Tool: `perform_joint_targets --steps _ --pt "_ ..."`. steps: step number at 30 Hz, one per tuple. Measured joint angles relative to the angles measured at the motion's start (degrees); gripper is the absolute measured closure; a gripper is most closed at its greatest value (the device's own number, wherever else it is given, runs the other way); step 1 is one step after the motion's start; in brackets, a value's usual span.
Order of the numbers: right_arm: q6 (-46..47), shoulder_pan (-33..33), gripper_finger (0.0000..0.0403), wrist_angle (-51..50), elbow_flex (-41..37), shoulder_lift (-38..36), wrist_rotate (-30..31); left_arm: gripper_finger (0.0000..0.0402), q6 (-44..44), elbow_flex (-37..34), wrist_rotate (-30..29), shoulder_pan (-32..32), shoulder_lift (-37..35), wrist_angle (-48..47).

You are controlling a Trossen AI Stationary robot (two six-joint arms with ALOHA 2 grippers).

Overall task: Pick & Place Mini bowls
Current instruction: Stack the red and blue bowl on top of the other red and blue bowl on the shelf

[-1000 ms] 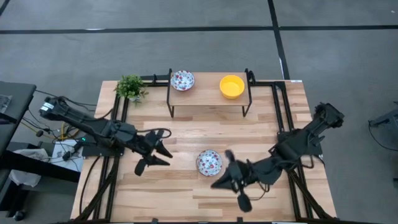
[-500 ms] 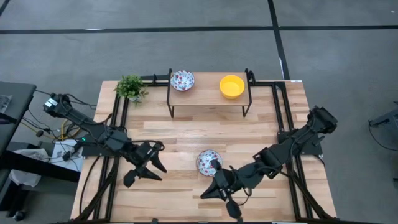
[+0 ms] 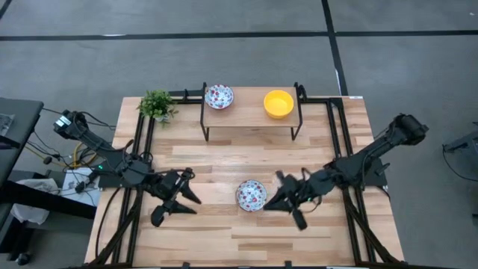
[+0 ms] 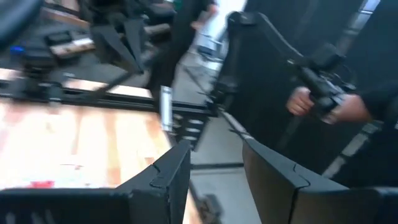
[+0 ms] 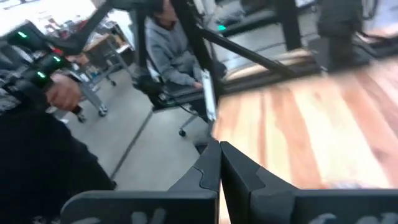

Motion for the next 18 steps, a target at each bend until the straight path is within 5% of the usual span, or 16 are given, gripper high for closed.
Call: perform_joint_targets --steps 7,18 --pt "1.51 -1.88 0.0403 -4.45 -12.21 -12.96 -0.04 0.0256 1.21 0.05 -9.13 2.52 0.29 0.04" --pt "1.63 -1.83 0.0403 -11.12 -21.33 -25.92 0.1 0.0256 1.48 0.07 -9.97 9.55 9.7 1.6"
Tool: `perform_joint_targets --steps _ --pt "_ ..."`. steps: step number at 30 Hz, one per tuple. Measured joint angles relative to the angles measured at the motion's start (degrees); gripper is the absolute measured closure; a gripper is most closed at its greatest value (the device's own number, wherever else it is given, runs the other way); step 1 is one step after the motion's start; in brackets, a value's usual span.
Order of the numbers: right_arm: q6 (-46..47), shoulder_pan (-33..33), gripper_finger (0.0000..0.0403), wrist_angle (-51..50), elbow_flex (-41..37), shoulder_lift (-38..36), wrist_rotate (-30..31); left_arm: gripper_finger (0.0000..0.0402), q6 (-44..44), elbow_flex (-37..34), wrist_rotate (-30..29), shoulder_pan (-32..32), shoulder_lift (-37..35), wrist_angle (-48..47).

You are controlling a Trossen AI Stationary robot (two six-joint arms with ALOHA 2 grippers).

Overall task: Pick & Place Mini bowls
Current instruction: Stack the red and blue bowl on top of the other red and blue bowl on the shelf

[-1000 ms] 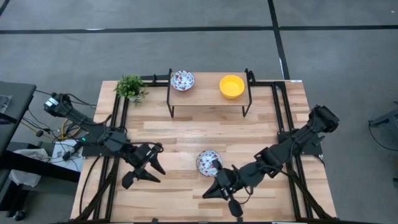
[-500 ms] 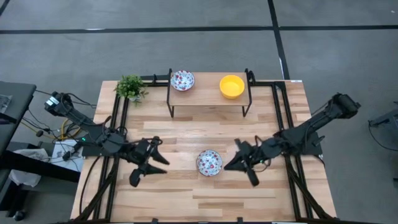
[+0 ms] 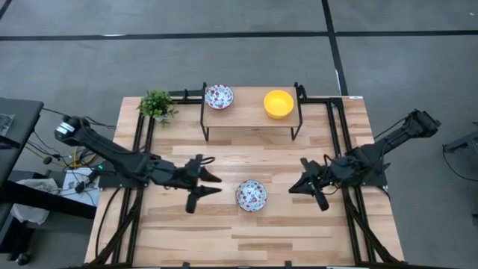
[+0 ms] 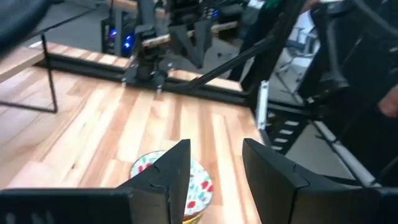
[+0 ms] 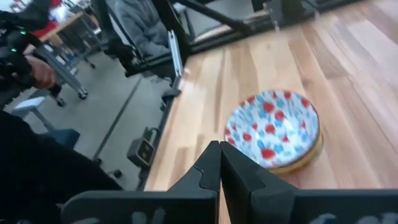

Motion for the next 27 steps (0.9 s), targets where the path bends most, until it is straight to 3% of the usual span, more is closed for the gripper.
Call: perform_joint_targets --steps 9,15,22,27 --pt "1.43 -0.08 0.0403 -3.74 -0.09 2.04 2.85 0.0256 -3.42 0.0 -1.48 1.71 4.69 1.79" --pt "7.05 -3.15 0.04 -3.12 -0.09 7.39 4.33 0.0256 -4.55 0.0 -1.38 1.56 4.9 1.75" --pt "7.54 -6.25 0.0339 -0.58 4.05 17.17 3.94 0.0257 -4.57 0.0 3.86 1.56 4.04 -1.29" --pt "7.34 -8.29 0.0303 -0.62 10.71 23.55 3.32 0.0256 -4.54 0.0 6.69 1.15 0.51 -9.22"
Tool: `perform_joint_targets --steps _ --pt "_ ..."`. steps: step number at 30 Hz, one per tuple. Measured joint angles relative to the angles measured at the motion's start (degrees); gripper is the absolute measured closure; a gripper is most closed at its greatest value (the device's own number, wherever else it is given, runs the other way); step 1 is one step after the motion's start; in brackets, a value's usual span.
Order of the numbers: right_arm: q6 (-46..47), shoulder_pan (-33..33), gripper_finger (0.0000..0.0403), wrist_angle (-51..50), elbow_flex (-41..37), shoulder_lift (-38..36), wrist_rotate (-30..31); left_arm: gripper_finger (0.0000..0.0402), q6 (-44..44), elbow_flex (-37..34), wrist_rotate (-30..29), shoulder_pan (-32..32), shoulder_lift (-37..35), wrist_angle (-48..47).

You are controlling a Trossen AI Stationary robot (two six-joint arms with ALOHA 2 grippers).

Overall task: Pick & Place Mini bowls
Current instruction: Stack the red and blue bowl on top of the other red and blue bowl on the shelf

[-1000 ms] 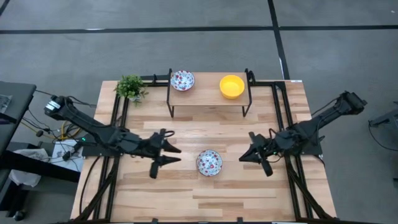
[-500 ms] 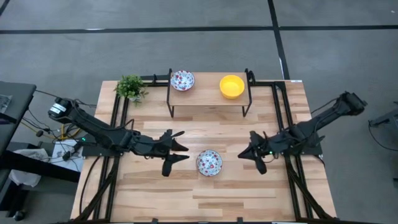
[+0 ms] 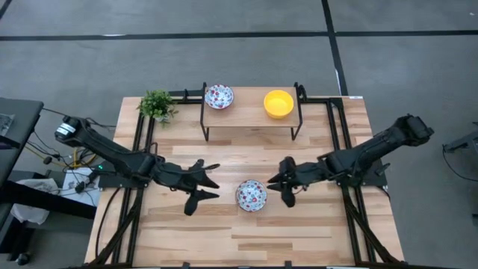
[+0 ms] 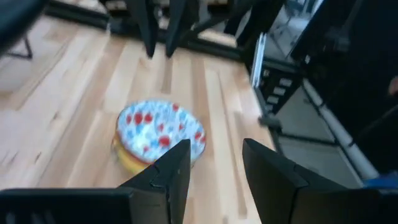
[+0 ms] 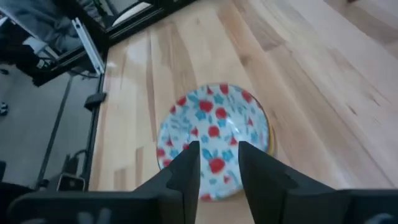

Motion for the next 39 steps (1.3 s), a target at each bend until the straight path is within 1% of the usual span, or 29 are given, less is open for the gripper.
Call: perform_joint_targets --steps 2,5,9,14,18,22,26,39 --pt "0.56 -0.83 0.0297 -0.04 2.47 2.88 -0.45 0.0256 -0.01 0.0 -0.06 0.02 -2.29 -4.4" --pt "3.08 -1.78 0.0296 -4.52 6.54 7.48 -0.46 0.0256 0.46 0.0 -0.18 0.15 -5.95 -8.87" --pt "3.24 -2.31 0.0296 -10.39 11.42 13.33 -0.46 0.0256 1.04 0.0 -0.39 0.15 -9.91 -9.88" --pt "1.1 -2.61 0.0296 -12.01 15.82 17.74 -0.45 0.0256 1.14 0.0 -0.47 0.17 -12.34 -10.22" --pt "-0.05 -2.69 0.0296 -15.27 17.63 18.99 -0.43 0.0256 2.49 0.0 -0.44 0.13 -12.66 -11.46" --pt "-0.03 -3.27 0.0296 -19.78 17.73 19.58 -0.47 0.0256 3.81 0.0 -0.03 0.13 -12.66 -11.44" --pt "-0.03 -3.31 0.0296 -21.74 17.73 19.54 -0.47 0.0256 4.1 0.0 0.01 0.13 -12.66 -11.42" --pt "0.0 -3.7 0.0296 -22.21 17.73 19.6 -0.64 0.0256 4.1 0.0 0.03 0.14 -12.66 -11.42"
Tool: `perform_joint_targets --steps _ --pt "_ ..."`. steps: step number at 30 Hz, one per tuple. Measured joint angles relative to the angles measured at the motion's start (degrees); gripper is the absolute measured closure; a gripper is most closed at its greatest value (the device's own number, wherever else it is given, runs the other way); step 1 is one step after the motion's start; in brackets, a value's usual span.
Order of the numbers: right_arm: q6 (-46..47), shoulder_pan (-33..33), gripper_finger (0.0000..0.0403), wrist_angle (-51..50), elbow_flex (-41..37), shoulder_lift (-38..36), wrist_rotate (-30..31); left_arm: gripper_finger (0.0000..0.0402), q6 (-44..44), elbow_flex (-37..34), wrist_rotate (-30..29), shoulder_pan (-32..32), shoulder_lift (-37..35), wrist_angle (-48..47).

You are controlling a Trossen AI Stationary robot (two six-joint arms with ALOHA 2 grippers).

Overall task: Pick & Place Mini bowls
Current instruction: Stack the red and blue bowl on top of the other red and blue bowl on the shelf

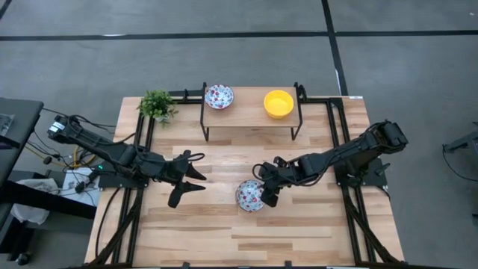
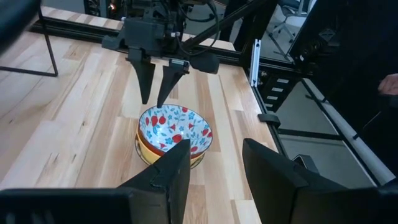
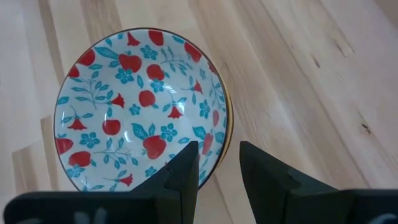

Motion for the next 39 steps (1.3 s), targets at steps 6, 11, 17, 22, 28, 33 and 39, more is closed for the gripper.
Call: perform_joint_targets --steps 6,11,17,22,28,33,39 --pt "0.04 -0.02 0.0296 -0.01 0.0 0.03 -1.29 0.0256 -0.05 0.0 0.02 -0.01 0.02 0.0" --pt "0.04 -0.02 0.0296 -1.01 0.0 0.04 -1.31 0.0256 -0.22 0.0 0.02 -0.01 0.02 0.02" --pt "0.09 -0.01 0.0296 -1.57 -0.02 0.04 -1.31 0.0256 -0.22 -0.02 -0.04 -0.01 0.02 0.02" --pt "0.62 -0.02 0.0296 -1.05 -0.02 0.75 -1.38 0.0256 -0.24 -0.02 -0.07 -0.01 0.02 0.02" --pt "1.18 -0.09 0.0296 -0.87 -0.17 2.58 -3.28 0.0256 -0.24 -0.04 -0.22 0.0 0.04 0.02" --pt "1.99 -0.18 0.0296 0.2 -0.02 2.36 -2.95 0.0256 -0.24 -0.07 -0.2 -0.01 0.04 0.04" --pt "2.12 -0.62 0.0299 0.44 -0.02 2.34 -2.82 0.0256 -0.24 -0.07 -0.28 0.0 0.11 0.03"
